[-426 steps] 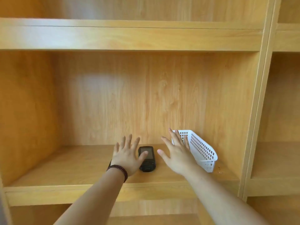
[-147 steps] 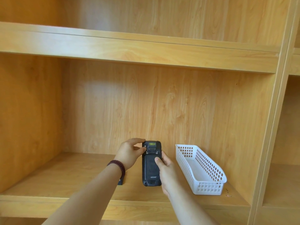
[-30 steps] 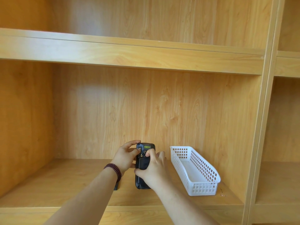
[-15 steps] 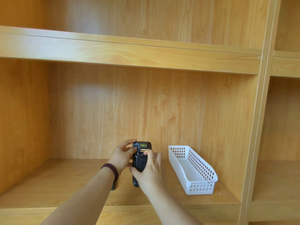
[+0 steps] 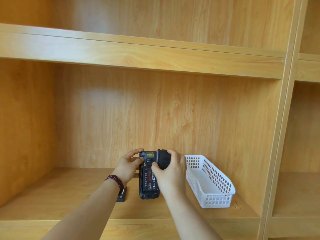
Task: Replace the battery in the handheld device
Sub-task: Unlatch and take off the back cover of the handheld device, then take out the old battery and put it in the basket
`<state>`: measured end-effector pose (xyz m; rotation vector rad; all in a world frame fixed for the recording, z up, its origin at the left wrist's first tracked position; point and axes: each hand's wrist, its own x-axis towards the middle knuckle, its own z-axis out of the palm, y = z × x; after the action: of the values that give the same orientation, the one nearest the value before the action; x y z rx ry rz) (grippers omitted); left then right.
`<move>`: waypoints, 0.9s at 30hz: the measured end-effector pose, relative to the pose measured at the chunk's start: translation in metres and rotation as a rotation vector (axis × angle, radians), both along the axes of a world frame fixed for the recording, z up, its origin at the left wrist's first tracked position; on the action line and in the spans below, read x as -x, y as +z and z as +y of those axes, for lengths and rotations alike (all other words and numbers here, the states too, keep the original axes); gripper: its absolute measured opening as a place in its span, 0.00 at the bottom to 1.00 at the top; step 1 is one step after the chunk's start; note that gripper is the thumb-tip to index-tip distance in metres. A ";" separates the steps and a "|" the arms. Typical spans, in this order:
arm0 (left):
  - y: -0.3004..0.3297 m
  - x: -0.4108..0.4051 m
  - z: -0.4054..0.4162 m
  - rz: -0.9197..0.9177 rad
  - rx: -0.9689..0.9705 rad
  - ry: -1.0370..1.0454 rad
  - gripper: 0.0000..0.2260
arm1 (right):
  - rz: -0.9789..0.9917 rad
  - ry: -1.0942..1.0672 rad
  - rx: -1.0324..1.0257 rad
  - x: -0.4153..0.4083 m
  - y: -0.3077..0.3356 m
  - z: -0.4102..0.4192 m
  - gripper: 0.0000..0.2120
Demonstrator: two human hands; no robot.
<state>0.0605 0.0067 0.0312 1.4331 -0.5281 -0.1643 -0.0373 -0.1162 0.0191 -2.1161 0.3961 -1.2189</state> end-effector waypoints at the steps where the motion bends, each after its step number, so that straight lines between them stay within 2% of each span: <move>1: -0.001 0.000 0.001 0.000 0.003 0.002 0.14 | 0.081 0.011 -0.053 0.000 0.003 -0.007 0.28; 6: 0.001 -0.004 0.006 -0.004 0.012 0.006 0.14 | 0.471 -0.027 -0.138 0.005 -0.021 -0.027 0.21; 12: 0.005 -0.003 0.003 0.000 0.020 -0.013 0.14 | 0.709 -0.167 0.061 0.004 -0.052 -0.038 0.18; 17: 0.006 -0.002 -0.002 -0.002 0.011 -0.023 0.15 | 0.779 -0.195 0.144 0.007 -0.059 -0.038 0.20; 20: 0.005 -0.002 -0.003 -0.006 0.006 -0.019 0.15 | 0.702 -0.171 0.181 0.010 -0.056 -0.037 0.21; 24: 0.006 -0.002 -0.004 -0.012 0.001 -0.019 0.15 | 0.281 0.100 0.246 0.017 -0.033 -0.033 0.20; 27: 0.007 0.000 -0.003 -0.015 0.003 -0.016 0.15 | 0.239 0.266 0.471 0.018 -0.023 -0.031 0.19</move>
<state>0.0604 0.0034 0.0382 1.4288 -0.5521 -0.1657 -0.0557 -0.1468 -0.0039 -2.6259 -0.0875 -0.9732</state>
